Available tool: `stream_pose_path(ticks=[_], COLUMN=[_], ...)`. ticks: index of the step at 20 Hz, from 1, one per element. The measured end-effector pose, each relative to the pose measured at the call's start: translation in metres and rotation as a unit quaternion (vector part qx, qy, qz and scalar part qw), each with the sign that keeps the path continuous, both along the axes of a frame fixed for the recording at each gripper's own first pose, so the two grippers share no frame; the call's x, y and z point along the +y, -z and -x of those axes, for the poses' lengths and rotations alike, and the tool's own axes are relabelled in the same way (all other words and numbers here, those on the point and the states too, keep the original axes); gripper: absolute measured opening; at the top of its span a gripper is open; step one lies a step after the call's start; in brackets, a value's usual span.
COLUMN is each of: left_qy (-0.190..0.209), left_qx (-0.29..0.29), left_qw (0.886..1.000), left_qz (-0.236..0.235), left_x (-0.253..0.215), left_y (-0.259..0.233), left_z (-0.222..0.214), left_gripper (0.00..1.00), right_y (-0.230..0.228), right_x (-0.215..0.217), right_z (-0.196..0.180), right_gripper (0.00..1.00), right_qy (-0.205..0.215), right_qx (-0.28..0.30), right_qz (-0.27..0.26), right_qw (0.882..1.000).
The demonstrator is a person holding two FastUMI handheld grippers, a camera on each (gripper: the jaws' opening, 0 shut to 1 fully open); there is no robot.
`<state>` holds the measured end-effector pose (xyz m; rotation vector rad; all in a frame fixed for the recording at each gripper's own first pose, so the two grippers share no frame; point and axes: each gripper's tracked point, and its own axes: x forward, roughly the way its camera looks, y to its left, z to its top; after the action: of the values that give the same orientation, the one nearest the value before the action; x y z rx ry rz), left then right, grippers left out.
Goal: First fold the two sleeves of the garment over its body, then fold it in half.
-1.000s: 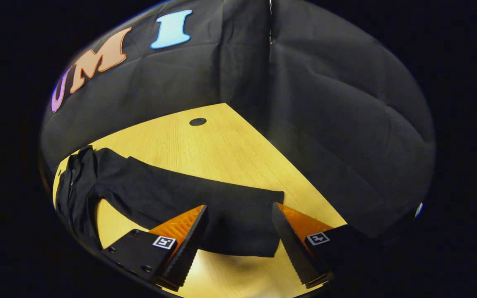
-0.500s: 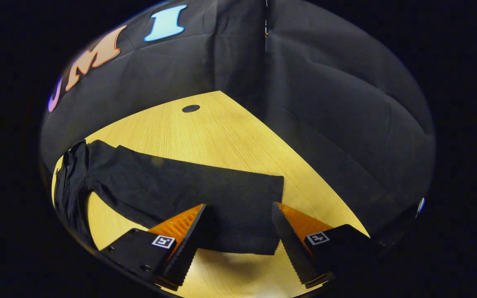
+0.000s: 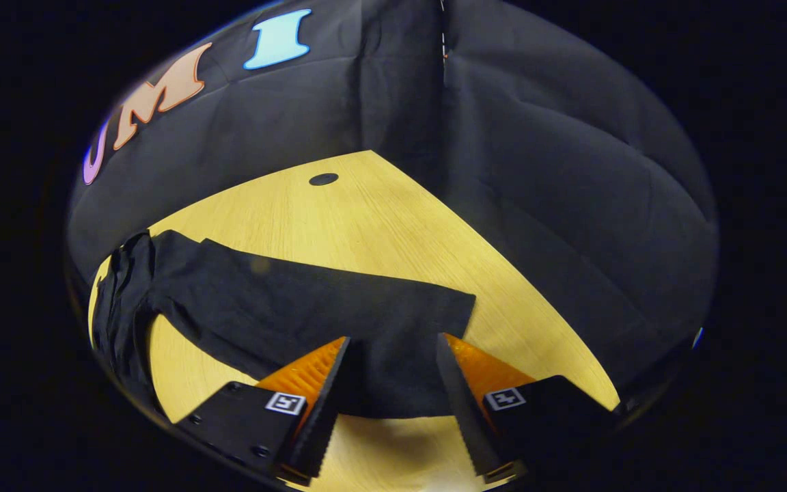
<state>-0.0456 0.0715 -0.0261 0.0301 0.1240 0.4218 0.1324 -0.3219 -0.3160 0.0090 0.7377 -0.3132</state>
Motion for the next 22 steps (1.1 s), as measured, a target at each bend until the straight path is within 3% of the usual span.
stream_pose_path(ticks=[3,7,8,9,11,12,14,17,22], left_qy=[0.002,-0.002,-0.003,-0.002,-0.002,-0.001,0.003,0.005,0.002], left_qx=[0.000,0.002,0.000,-0.001,0.000,-0.001,-0.003,0.004,-0.004], left_qw=[1.000,1.000,1.000,1.000,1.000,1.000,1.000,1.000,0.999], left_qz=[0.001,0.003,0.003,0.003,0.004,0.005,0.011,0.015,0.036], left_x=[-0.001,0.004,0.006,0.007,0.009,0.009,0.011,0.015,0.027], left_y=[0.001,0.003,0.002,0.002,0.003,0.003,0.004,0.010,0.013], left_z=[0.000,0.004,0.005,0.005,0.006,0.005,0.004,0.004,0.006], left_gripper=[0.91,0.93,0.91,0.91,0.93,0.93,0.93,0.93,0.93], right_y=[0.002,0.002,0.003,0.002,0.001,0.000,-0.003,-0.026,-0.072], right_x=[0.012,0.021,0.022,0.021,0.023,0.024,0.025,0.041,0.077], right_z=[-0.003,-0.004,-0.004,-0.004,-0.004,-0.004,-0.003,-0.006,-0.034], right_gripper=[0.46,0.16,0.17,0.08,0.11,0.04,0.04,0.04,0.00], right_qy=[-0.012,-0.010,-0.008,-0.009,-0.005,-0.002,0.002,0.000,-0.022], right_qx=[-0.002,0.004,0.008,0.012,0.019,0.024,0.034,0.016,-0.034], right_qz=[0.005,0.002,0.004,0.008,0.013,0.015,0.013,-0.015,-0.010], right_qw=[1.000,1.000,1.000,1.000,1.000,1.000,0.999,1.000,0.999])
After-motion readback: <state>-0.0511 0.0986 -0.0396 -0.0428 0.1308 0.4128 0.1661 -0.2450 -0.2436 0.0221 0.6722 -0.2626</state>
